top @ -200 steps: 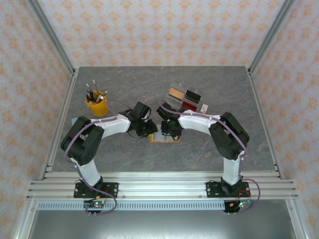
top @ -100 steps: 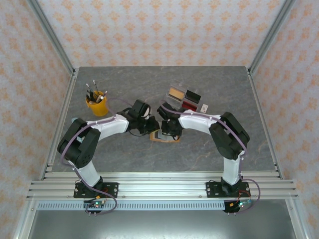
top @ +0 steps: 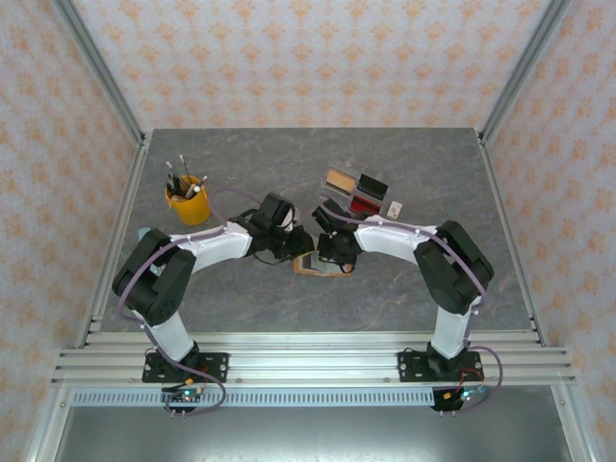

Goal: Take the credit cards out of the card holder

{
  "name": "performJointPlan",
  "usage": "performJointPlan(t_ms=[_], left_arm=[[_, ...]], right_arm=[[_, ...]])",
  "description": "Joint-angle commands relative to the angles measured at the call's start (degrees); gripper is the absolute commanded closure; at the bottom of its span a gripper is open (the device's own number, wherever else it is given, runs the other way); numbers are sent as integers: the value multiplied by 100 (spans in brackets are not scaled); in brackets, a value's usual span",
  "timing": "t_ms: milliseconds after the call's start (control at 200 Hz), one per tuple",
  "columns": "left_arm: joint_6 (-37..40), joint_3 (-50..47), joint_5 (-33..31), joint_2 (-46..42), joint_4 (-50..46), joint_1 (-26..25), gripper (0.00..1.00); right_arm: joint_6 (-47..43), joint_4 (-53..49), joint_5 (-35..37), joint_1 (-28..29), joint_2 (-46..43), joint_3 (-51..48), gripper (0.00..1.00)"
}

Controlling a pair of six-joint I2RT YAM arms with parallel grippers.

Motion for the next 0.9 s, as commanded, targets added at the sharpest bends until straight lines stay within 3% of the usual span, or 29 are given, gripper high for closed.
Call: performJointPlan(t_ms=[0, 360, 495, 611, 691, 896], left_arm=[[99, 160, -112, 108, -177, -33, 79], [26, 182, 108, 331, 67, -67, 76], [-5, 213, 108, 400, 95, -68, 82], [13, 233, 32, 370, 25, -74, 92], [189, 297, -137, 263, -299, -74, 100], [1044, 601, -1030, -264, -1935, -63, 100]], right_arm=[[106, 132, 69, -39, -315, -134, 80], [161, 271, 25, -83, -443, -307, 81], [169, 270, 23, -100, -458, -351, 81], [178, 285, 35, -109, -567, -394, 81], [174, 312, 70, -117, -739, -437, 81], [140, 416, 25, -118, -1240, -548, 76]])
